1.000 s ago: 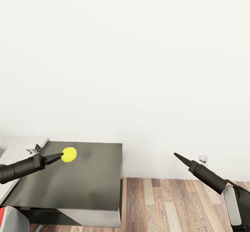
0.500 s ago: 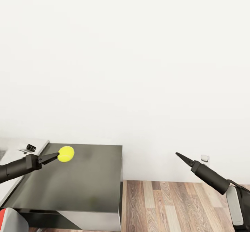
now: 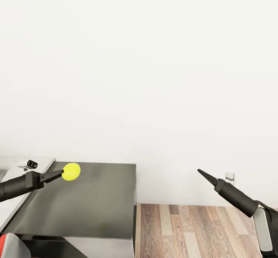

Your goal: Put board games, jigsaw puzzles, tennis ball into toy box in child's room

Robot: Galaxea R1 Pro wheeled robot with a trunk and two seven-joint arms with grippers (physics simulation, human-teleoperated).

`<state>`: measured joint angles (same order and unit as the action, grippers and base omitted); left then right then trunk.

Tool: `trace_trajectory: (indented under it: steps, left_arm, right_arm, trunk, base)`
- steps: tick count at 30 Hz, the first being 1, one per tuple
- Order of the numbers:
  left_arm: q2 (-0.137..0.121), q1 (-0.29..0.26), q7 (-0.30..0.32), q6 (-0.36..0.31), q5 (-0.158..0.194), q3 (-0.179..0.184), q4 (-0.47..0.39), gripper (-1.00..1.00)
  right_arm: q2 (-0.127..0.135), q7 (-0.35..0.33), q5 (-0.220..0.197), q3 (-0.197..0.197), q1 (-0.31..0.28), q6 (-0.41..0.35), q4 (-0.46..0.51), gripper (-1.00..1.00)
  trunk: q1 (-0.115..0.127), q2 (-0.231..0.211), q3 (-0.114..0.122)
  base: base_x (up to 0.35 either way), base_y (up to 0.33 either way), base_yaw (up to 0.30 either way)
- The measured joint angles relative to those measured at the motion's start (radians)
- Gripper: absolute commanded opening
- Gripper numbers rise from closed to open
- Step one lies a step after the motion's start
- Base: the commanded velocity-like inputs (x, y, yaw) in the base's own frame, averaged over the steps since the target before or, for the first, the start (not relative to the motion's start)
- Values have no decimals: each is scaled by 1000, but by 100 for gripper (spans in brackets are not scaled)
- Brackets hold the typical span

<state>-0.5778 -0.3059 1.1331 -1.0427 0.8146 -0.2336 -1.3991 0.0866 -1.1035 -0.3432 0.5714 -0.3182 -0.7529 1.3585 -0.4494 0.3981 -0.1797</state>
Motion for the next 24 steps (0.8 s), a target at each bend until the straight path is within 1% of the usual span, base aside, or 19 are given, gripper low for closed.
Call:
trace_trajectory:
  steps: [24]
  left_arm:
    - [1,0,0,0,-1,3,-1,-100]
  right_arm:
    - [1,-2,0,2,0,0,-1,100]
  trunk:
    - [0,0,40]
  base:
    - [0,0,5]
